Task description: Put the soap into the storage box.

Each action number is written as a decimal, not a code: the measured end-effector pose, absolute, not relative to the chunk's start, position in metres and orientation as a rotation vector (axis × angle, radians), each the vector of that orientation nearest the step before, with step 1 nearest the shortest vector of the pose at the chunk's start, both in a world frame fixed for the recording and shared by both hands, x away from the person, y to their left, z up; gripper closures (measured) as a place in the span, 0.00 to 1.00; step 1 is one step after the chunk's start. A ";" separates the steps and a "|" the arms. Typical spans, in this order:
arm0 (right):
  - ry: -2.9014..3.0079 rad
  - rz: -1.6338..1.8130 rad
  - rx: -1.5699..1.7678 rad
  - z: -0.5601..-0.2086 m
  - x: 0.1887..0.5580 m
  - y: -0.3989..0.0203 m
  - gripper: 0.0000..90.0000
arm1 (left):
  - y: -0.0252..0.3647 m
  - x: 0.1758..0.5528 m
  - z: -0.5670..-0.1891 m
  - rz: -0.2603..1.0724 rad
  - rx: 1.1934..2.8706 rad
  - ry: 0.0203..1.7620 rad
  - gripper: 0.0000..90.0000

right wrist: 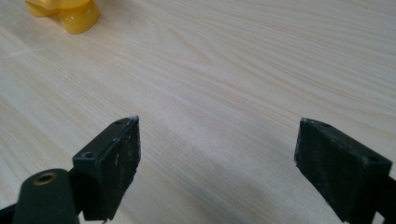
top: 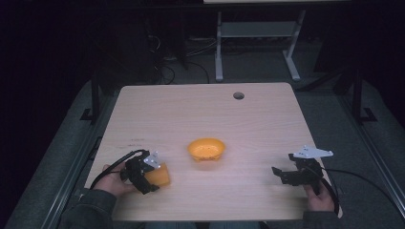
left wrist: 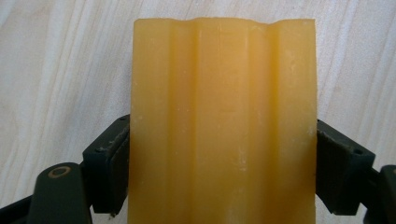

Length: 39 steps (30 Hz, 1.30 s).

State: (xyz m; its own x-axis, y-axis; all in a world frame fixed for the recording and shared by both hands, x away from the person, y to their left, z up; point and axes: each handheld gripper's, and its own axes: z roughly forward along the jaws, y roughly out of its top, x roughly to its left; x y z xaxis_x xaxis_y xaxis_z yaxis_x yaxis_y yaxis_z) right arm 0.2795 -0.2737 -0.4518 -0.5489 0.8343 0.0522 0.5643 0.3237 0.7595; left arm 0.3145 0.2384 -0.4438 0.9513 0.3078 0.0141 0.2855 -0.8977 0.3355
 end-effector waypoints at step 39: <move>2.232 1.089 1.245 -0.450 0.279 -0.275 0.15 | 0.234 0.317 -0.412 0.116 2.698 0.401 0.23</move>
State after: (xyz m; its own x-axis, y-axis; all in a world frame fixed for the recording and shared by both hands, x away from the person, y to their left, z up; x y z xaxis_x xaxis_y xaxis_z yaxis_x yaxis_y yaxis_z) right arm 0.2793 -0.2747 -0.4505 -0.5464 0.8358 0.0544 0.5571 0.3142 0.7687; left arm 0.3169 0.2343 -0.4121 0.9551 0.2954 0.0218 0.2613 -0.8750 0.4075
